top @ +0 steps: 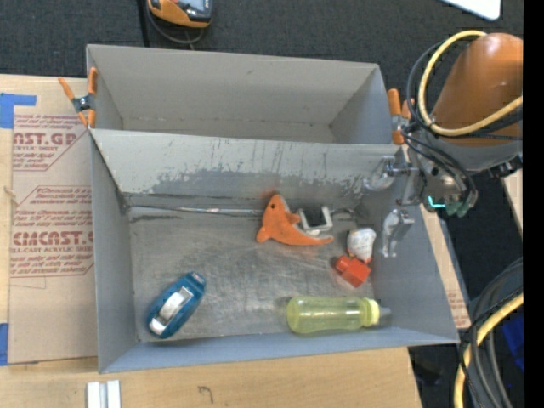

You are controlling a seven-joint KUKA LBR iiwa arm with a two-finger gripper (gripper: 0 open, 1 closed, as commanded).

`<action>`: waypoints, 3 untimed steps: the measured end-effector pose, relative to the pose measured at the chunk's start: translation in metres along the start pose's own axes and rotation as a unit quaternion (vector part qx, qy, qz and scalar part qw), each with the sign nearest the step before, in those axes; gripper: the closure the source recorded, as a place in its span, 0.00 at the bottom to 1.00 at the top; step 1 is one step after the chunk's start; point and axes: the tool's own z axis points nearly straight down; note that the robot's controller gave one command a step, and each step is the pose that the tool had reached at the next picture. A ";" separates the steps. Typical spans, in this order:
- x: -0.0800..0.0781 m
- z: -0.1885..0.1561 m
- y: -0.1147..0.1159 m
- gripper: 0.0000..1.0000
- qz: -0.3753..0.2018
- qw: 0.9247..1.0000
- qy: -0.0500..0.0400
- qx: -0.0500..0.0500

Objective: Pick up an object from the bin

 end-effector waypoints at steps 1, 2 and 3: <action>-0.002 -0.005 0.000 0.00 -0.001 1.000 -0.004 0.001; 0.010 0.031 -0.008 0.00 -0.040 0.999 -0.006 0.001; 0.067 0.092 0.000 0.00 -0.020 1.000 -0.004 0.000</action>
Offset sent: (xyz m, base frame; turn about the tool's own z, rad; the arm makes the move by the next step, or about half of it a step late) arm -0.0440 -0.0300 -0.1209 -0.2553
